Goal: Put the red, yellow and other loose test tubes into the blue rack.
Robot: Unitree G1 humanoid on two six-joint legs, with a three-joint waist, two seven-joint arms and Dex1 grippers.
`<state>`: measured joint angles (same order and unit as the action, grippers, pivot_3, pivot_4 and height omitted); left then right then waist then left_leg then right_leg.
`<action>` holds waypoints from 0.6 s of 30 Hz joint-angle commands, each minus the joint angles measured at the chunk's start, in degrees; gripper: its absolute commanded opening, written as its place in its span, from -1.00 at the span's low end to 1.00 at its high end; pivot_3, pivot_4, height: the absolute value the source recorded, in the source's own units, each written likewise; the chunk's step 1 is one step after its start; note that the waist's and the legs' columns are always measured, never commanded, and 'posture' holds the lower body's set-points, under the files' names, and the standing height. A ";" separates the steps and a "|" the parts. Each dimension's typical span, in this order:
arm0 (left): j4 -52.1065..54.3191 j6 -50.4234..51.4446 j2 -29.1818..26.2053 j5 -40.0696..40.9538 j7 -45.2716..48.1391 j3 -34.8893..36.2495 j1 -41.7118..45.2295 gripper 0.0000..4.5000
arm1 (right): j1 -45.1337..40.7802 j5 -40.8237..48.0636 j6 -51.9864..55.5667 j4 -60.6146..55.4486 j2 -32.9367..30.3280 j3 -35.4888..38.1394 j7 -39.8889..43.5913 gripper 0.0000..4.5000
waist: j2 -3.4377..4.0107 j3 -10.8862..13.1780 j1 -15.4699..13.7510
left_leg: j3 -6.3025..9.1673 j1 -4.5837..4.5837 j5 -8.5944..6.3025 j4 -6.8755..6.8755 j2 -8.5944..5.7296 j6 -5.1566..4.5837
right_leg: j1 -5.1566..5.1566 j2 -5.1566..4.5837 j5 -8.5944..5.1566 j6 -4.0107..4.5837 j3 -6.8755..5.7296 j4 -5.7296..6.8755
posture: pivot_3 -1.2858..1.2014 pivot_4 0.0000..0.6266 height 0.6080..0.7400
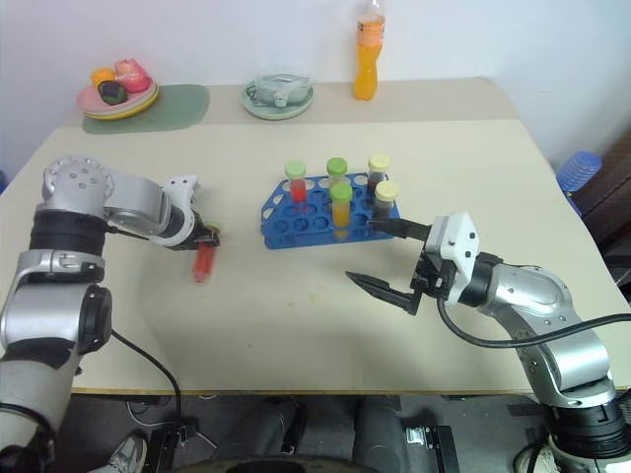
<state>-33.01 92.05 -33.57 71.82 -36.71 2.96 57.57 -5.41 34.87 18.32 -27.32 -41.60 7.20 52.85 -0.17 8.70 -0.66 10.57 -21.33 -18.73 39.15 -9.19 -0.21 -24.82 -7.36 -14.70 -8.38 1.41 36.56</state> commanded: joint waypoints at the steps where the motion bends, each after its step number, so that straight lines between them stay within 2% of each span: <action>1: 9.48 0.45 -2.09 3.71 0.69 1.48 -4.64 -0.65 | -0.88 -0.17 -1.16 -0.70 0.51 -0.03 0.50 1.00 | 0.00 0.00 0.13 | -0.01 0.00 0.00 0.00 0.00 0.00 | -0.02 -0.01 0.00 0.00 0.01 0.05 | 0.03 -0.52 1.00; 4: 24.70 0.01 -3.45 2.10 7.66 5.08 -10.19 -0.65 | -1.44 -0.36 -1.16 0.00 0.94 -0.36 0.72 1.00 | 0.00 0.00 0.30 | -0.11 -0.02 0.00 -0.02 0.00 0.00 | -0.19 -0.05 0.00 0.01 0.03 0.41 | 0.03 -0.52 1.00; 5: 31.76 -5.16 -5.38 -1.29 12.52 3.77 -13.44 -0.65 | -1.58 -0.49 -1.28 0.31 1.04 -0.47 0.84 1.00 | 0.00 0.00 0.30 | -0.14 -0.03 0.00 -0.03 0.00 0.00 | -0.22 -0.07 -0.01 0.01 0.03 0.42 | 0.03 -0.52 1.00; 6: 38.90 -15.19 -7.00 -7.21 18.66 2.77 -17.75 -0.65 | -1.78 -0.55 -1.36 0.66 1.23 -0.63 0.94 1.00 | 0.00 0.00 0.54 | -0.14 -0.04 0.00 -0.03 0.00 0.00 | -0.25 -0.07 -0.01 0.01 0.03 0.42 | 0.03 -0.52 1.00; 8: 48.53 -31.03 -10.23 -15.62 34.64 0.90 -25.30 -0.65 | -2.43 -0.93 -1.50 1.43 1.70 -1.24 1.01 1.00 | 0.00 0.00 0.42 | -0.37 -0.02 0.00 -0.10 0.02 0.00 | -0.35 -0.24 -0.02 0.03 0.03 0.40 | 0.03 -0.52 1.00; 9: 50.75 -35.89 -10.50 -17.56 40.56 1.01 -27.88 -0.65 | -2.64 -1.05 -1.56 1.71 1.86 -1.44 1.10 1.00 | 0.00 0.00 0.31 | -0.45 -0.04 0.00 -0.11 0.04 0.00 | -0.37 -0.24 -0.02 0.04 0.03 0.36 | 0.03 -0.52 1.00; 15: 55.01 -54.02 -6.24 -27.35 51.70 2.86 -34.58 -0.65 | -2.97 -1.69 -1.92 2.88 1.99 -1.73 2.36 1.00 | 0.01 0.00 -1.62 | -0.53 0.00 -0.02 -0.04 0.03 -0.04 | -0.12 -0.22 0.01 0.04 -0.02 -0.02 | 0.03 -0.52 1.00; 18: 55.40 -68.78 -2.58 -35.99 58.03 0.65 -36.29 -0.65 | -2.96 -1.88 -1.68 3.11 1.90 -1.39 2.28 1.00 | 0.01 0.00 -1.67 | -0.53 0.00 -0.04 -0.05 0.04 -0.07 | -0.07 -0.23 0.02 0.04 -0.04 -0.10 | 0.03 -0.52 1.00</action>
<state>20.08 30.77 -36.42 39.96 18.27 3.43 20.97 -7.65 32.71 17.56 -23.59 -39.79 4.79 54.97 -0.16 8.70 -2.34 10.04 -21.34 -18.77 39.10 -9.15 -0.29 -24.87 -7.60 -14.66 -8.33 1.36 36.38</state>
